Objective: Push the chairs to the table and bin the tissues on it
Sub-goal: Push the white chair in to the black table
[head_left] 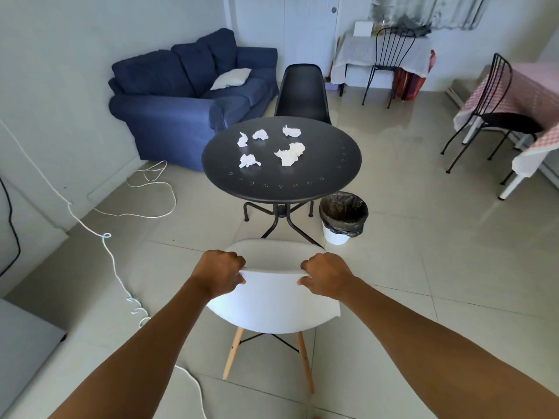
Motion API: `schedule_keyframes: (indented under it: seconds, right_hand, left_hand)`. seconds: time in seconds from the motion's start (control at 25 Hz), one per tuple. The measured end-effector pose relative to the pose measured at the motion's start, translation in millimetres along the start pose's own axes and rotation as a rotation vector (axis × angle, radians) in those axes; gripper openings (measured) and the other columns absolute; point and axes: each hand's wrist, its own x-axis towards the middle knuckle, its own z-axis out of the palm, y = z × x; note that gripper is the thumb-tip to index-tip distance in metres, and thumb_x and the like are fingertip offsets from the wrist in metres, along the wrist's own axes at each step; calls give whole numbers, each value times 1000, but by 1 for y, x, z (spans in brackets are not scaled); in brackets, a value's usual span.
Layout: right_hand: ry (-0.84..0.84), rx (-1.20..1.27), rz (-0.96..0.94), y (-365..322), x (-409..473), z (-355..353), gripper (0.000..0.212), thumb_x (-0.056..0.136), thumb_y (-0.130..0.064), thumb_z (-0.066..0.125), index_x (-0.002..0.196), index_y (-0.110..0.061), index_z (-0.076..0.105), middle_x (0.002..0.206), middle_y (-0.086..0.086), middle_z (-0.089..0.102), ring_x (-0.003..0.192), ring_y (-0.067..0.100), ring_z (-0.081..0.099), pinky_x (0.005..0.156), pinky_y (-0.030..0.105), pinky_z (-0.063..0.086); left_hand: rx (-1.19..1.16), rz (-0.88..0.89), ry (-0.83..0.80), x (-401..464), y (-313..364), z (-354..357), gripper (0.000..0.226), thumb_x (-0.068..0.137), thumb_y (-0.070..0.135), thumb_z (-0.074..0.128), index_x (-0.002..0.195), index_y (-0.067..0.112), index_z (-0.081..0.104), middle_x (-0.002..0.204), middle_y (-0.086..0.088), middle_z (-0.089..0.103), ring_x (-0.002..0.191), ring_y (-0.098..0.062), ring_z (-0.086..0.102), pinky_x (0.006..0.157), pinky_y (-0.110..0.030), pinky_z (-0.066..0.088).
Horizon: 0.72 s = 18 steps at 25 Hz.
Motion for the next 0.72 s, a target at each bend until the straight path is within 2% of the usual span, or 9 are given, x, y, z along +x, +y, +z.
schedule_keyframes:
  seconds: [0.16,0.28,0.36,0.48,0.52,0.6,0.64,0.72]
  right_hand:
    - [2,-41,-17,19,11,14,41,95,-41,48,115,-7,61,113,15,67,105,33,63,86,35,47]
    - [8,-64,-13,37,24,17,41,96,-40,47,115,-7,60,112,13,68,103,31,64,84,34,48]
    - [5,-78,-13,48,33,18,40,96,-40,47,115,-7,60,112,13,68,102,31,65,83,33,49]
    - [-13,-95,-15,60,46,21,40,96,-38,47,117,-6,58,113,14,68,102,33,65,83,35,49]
    - [-22,-101,-12,62,50,23,40,96,-38,47,117,-5,58,113,14,67,102,34,64,83,35,49]
    - [-38,-109,-1,65,55,24,38,96,-35,48,117,-5,57,114,14,67,103,34,64,82,35,48]
    - [-43,-106,2,66,58,25,37,96,-34,48,116,-5,57,114,14,67,103,34,64,82,34,48]
    - [-49,-103,5,70,64,25,37,96,-34,49,116,-4,57,114,14,67,102,34,64,82,34,49]
  left_hand:
    - [25,18,-6,22,10,7,34,63,43,83,74,13,70,68,-3,71,61,-23,69,53,-24,51]
    - [20,53,-10,39,15,11,45,27,40,96,47,16,64,39,1,57,30,-18,56,33,-16,42]
    - [-5,75,30,53,16,18,48,17,39,96,40,17,60,33,3,50,23,-17,49,31,-12,38]
    - [45,56,14,70,20,26,46,21,41,95,43,18,62,35,2,52,25,-15,50,31,-12,36]
    - [76,72,-27,74,19,31,42,32,42,94,50,17,65,42,1,57,32,-16,55,35,-14,39]
    - [71,60,-130,81,17,35,31,69,41,79,80,14,69,71,-3,69,60,-22,68,52,-21,46]
    - [78,40,-144,84,16,37,28,75,39,74,85,13,69,77,-3,70,66,-23,69,55,-23,47]
    - [63,25,-154,87,15,37,30,61,39,85,69,15,69,61,-1,67,50,-20,66,44,-21,48]
